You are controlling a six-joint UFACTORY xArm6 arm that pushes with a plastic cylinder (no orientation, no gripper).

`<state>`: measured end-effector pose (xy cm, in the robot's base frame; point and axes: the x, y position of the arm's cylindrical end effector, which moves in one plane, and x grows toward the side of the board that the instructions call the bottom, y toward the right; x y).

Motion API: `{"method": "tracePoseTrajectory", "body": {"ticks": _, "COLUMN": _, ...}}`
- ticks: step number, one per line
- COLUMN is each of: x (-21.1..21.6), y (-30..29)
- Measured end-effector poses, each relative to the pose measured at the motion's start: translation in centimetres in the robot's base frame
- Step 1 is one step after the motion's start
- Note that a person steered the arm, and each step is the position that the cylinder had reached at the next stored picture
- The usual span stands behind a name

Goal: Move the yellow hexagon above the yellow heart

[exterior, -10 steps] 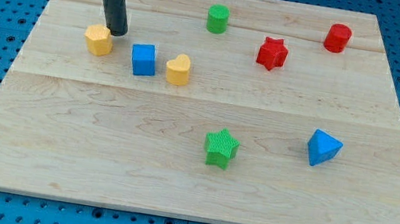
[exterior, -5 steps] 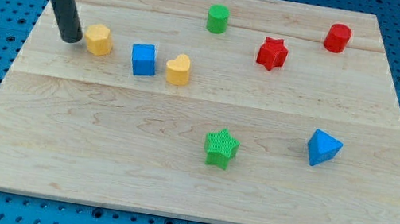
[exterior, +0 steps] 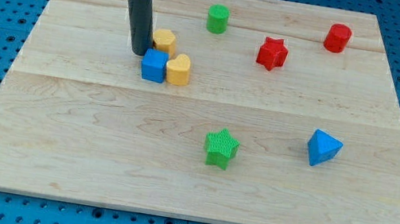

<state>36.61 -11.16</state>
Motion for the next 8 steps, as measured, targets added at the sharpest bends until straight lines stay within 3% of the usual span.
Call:
{"method": "tracePoseTrajectory", "body": {"ticks": 2, "x": -1.1, "y": -3.1}}
{"method": "tracePoseTrajectory", "body": {"ticks": 3, "x": -4.7, "y": -2.6}}
{"method": "tracePoseTrajectory", "body": {"ticks": 4, "x": -4.6, "y": 2.6}}
{"method": "tracePoseTrajectory", "body": {"ticks": 7, "x": -1.1, "y": 4.6}}
{"method": "tracePoseTrajectory", "body": {"ticks": 8, "x": -4.9, "y": 4.3}}
